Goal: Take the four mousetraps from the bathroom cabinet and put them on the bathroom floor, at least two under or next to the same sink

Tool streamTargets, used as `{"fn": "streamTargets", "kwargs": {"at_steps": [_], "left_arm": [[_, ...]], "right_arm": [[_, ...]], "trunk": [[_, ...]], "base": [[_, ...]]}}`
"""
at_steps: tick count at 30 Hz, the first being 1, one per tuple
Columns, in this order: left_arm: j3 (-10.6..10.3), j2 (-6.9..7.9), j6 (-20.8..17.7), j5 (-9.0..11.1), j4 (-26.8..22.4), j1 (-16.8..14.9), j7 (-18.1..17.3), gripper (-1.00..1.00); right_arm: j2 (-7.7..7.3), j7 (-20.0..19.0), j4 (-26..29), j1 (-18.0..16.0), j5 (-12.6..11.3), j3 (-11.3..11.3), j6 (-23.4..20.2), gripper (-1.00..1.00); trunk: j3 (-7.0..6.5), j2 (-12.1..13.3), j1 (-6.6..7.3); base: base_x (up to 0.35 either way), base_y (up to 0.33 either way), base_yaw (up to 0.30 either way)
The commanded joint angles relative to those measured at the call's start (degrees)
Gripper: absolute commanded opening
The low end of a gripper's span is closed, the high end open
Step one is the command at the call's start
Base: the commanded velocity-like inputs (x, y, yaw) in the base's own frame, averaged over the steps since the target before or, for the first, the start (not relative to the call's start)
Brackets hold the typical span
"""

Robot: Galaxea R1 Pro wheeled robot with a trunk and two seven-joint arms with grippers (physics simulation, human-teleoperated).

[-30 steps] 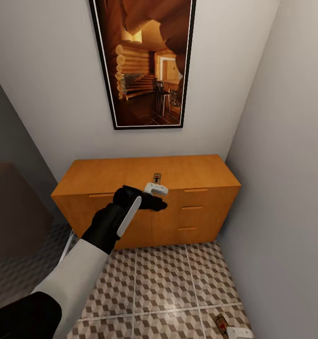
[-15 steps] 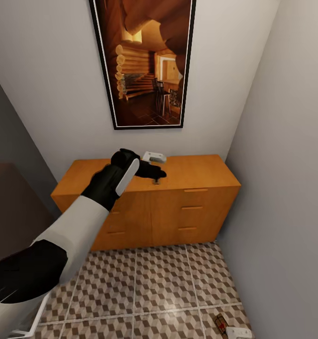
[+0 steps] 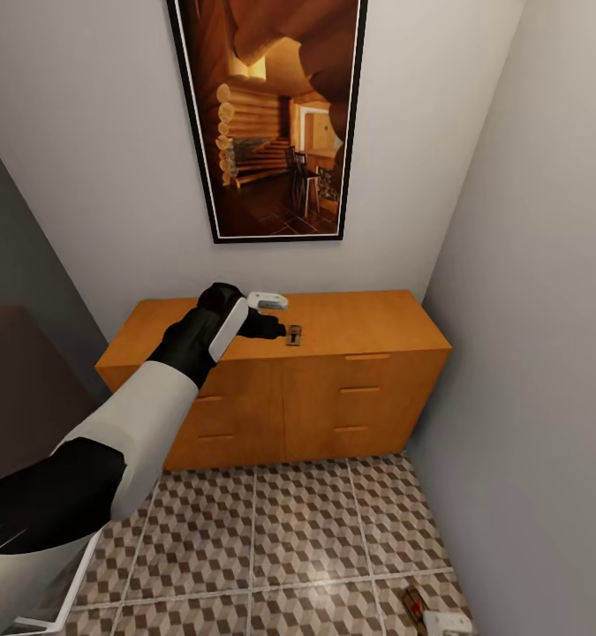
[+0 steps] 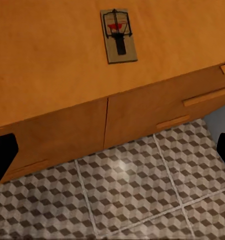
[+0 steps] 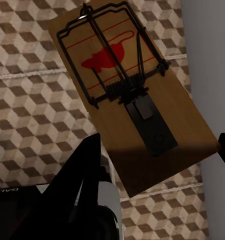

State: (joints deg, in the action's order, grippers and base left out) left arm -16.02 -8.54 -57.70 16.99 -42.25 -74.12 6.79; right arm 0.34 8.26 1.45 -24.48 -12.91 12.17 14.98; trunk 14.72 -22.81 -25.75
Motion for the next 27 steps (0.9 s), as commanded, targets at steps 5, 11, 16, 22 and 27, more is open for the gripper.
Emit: {"fn": "streamTargets", "kwargs": {"at_steps": [5, 11, 16, 22, 27], "left_arm": [[-0.2, -0.05, -0.2, 0.7, -1.0, -0.1, 1.0, 1.00], [-0.3, -0.08, -0.2, 0.7, -2.2, -0.1, 1.1, 1.00], [-0.3, -0.21, -0.3, 0.7, -2.4, -0.1, 1.1, 1.00], [-1.9, -0.38, -0.4, 0.8, -2.7, -0.1, 1.0, 1.00], [-4.3, -0.30, -0.4, 0.8, -8.0, -0.1, 0.9, 1.00]], "right_arm": [[0.02, 0.0, -0.1, 0.0, -0.6, 0.6, 1.3, -1.00], [0.02, 0.0, -0.1, 0.0, -0.6, 0.6, 1.5, -1.00], [0.07, 0.0, -0.1, 0.0, -0.6, 0.6, 1.5, -1.00], [0.10, 0.0, -0.1, 0.0, -0.6, 0.6, 1.5, -1.00], [0.10, 0.0, -0.1, 0.0, -0.6, 0.6, 1.5, -1.00]], "trunk": [[0.11, -0.1, -0.03], [0.11, -0.1, -0.03], [0.11, -0.1, -0.03], [0.11, -0.1, -0.03], [0.11, -0.1, -0.03]], "base": [[0.000, 0.000, 0.000], [0.000, 0.000, 0.000], [0.000, 0.000, 0.000], [0.000, 0.000, 0.000], [0.000, 0.000, 0.000]]}}
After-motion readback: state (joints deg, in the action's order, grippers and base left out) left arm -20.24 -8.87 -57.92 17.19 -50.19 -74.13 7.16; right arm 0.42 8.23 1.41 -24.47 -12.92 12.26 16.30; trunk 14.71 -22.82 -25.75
